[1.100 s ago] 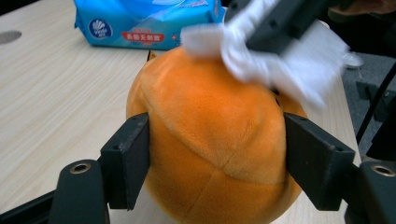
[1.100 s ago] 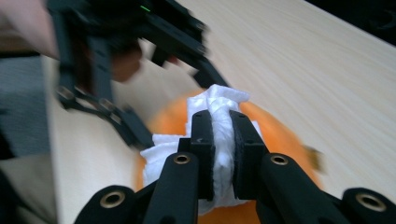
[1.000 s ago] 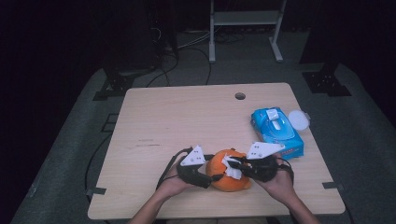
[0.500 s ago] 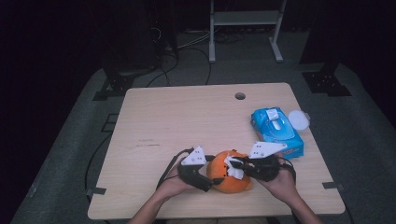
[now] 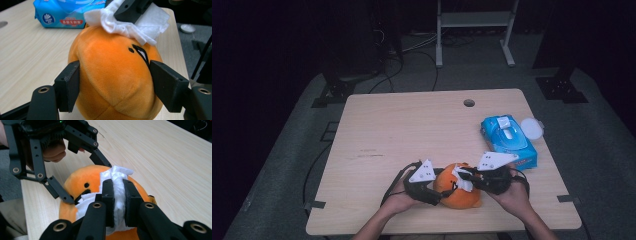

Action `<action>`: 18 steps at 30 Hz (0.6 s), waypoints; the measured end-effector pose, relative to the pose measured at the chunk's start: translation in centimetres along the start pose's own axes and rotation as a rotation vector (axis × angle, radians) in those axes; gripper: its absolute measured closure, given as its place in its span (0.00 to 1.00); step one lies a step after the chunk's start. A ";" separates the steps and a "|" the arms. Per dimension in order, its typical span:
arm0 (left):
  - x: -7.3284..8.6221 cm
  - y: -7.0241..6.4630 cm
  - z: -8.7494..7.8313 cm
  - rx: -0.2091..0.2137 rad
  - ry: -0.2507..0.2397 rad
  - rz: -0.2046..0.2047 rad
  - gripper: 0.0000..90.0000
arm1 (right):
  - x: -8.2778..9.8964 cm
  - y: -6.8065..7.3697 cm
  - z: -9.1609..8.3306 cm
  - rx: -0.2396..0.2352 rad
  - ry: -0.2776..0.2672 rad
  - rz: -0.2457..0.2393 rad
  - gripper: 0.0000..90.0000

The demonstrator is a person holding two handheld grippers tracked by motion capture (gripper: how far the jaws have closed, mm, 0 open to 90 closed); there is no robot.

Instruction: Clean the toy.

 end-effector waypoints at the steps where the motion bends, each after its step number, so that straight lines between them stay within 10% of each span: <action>1: 0.0 0.0 0.0 0.000 0.000 0.000 0.32 | 0.0 0.0 0.0 0.000 0.000 0.000 0.89; 7: -0.2 -0.9 0.0 -0.023 0.033 0.087 0.32 | -1.1 1.9 0.7 -0.048 -0.021 -0.030 0.89; 18: -0.1 0.2 -0.7 0.050 0.001 -0.055 0.26 | 1.4 -0.8 -0.2 -0.021 0.004 0.065 0.89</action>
Point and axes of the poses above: each handheld gripper's, and its own axes: z roughly forward along the jaws, x roughly out of its underside, y roughly to its left, the point moved 6 cm from there along z, roughly forward along the jaws, and after that the axes turned 3 degrees about y, right-handed, at the moved point
